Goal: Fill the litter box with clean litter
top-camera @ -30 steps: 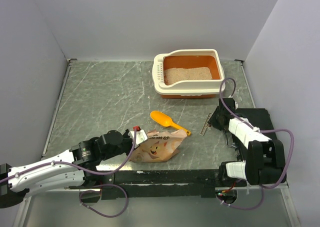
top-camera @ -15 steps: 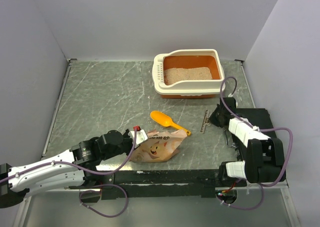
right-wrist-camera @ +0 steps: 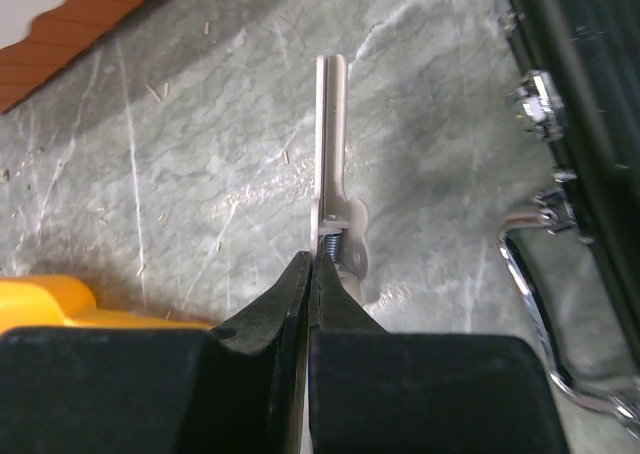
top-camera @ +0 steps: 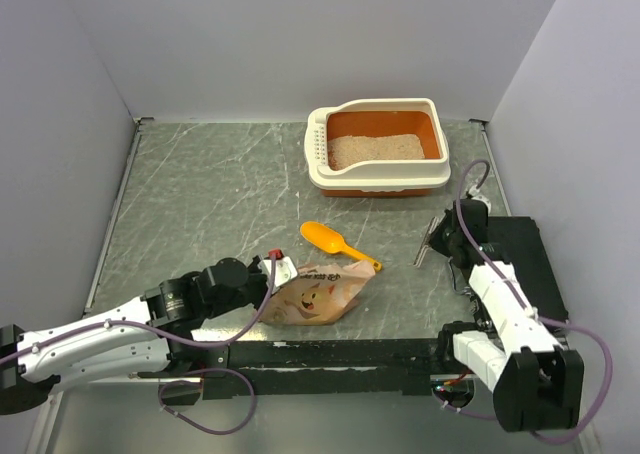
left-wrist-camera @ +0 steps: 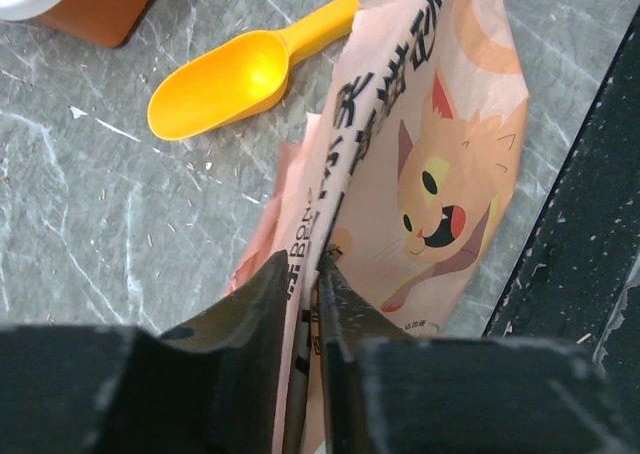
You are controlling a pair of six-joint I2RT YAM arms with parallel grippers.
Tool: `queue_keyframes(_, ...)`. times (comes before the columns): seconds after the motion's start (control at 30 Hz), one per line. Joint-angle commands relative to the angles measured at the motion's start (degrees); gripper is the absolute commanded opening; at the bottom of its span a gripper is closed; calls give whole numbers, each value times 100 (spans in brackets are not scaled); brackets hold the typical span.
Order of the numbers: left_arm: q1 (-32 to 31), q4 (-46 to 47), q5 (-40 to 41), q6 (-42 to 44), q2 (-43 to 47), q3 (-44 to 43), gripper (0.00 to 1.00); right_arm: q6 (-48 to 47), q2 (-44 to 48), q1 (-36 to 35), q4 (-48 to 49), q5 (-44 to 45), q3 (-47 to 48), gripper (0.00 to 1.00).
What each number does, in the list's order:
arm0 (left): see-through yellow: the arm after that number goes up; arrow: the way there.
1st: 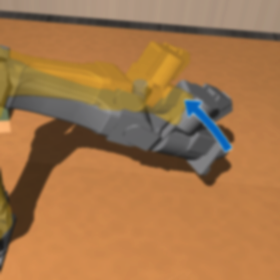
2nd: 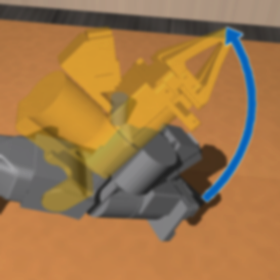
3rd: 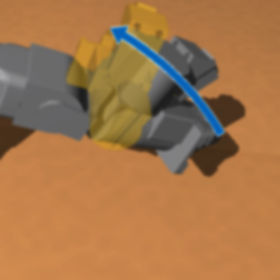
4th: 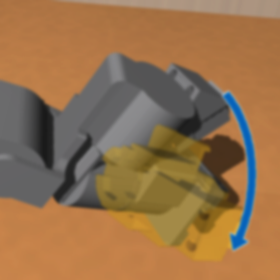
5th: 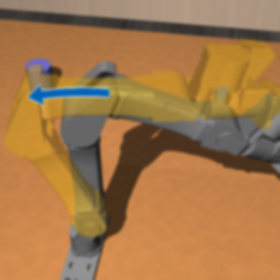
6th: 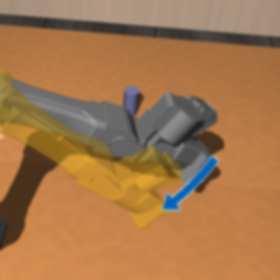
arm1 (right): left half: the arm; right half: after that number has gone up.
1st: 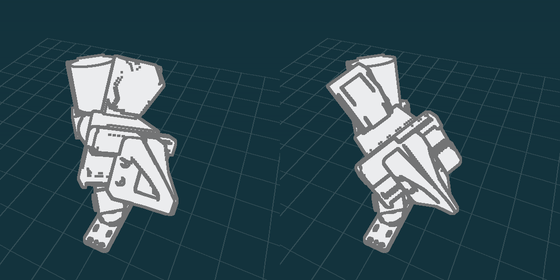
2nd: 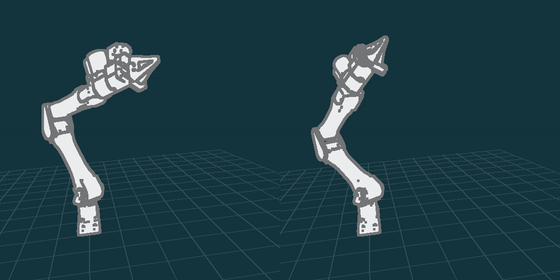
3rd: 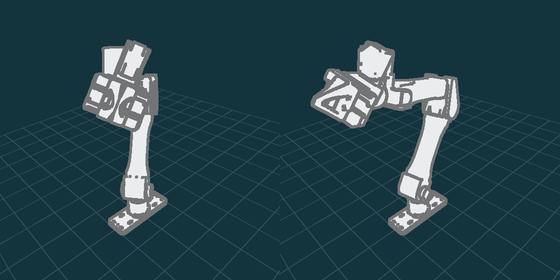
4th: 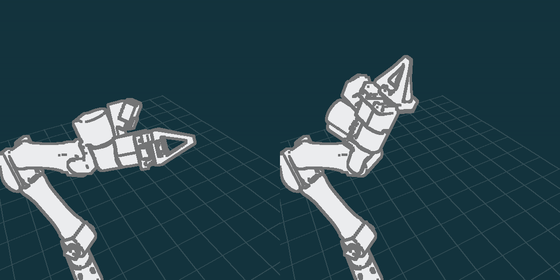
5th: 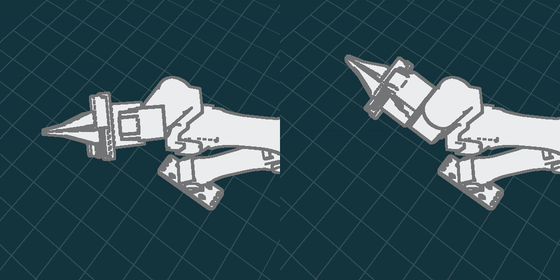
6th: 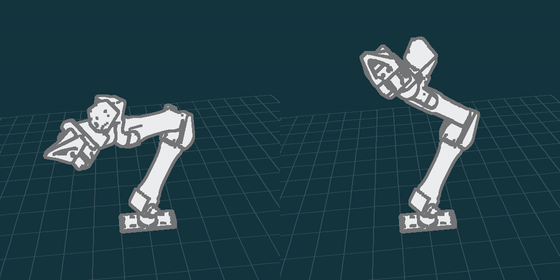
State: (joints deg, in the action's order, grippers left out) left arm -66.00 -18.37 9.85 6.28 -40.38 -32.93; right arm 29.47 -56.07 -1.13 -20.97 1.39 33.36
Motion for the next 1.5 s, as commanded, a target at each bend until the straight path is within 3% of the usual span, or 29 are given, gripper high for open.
queue_keyframes(0.0, 17, 9, -281, -57, 100, -425, 28, -398, 544, -72, -644, 134, 399, 0)
queue_keyframes(0.17, 17, -639, -632, -215, -39, -1197, 35, -574, 975, -431, -1022, 1, 854, 0)
queue_keyframes(0.33, 8, -940, -1291, -584, -356, -2278, 42, -636, 1107, -1503, -1111, -243, 1321, 0)
queue_keyframes(0.4, 8, -879, -1249, -1152, -488, -2646, 46, -775, 1168, -1828, -1128, -384, 1628, 0)
queue_keyframes(0.57, 17, -827, -1494, -1866, -1023, -3255, 41, -1381, 1406, -2427, -1172, -1305, 2349, 0)
queue_keyframes(0.73, 17, 584, -1714, -2447, -920, -2817, 41, -1743, 1608, -2515, -1190, -3272, 2788, 0)
queue_keyframes(0.93, 8, 2151, -1942, -3194, -630, -2052, 40, -1507, 1916, -2577, -822, -4259, 2807, 0)
queue_keyframes(1.17, 8, 3391, -2382, -3221, -734, -1507, 42, -1015, 1889, -2700, -399, -4805, 2746, 0)
queue_keyframes(1.47, 17, 3701, -2101, -3063, -690, -1304, 44, -742, 1969, -3122, 23, -4771, 2544, 0)
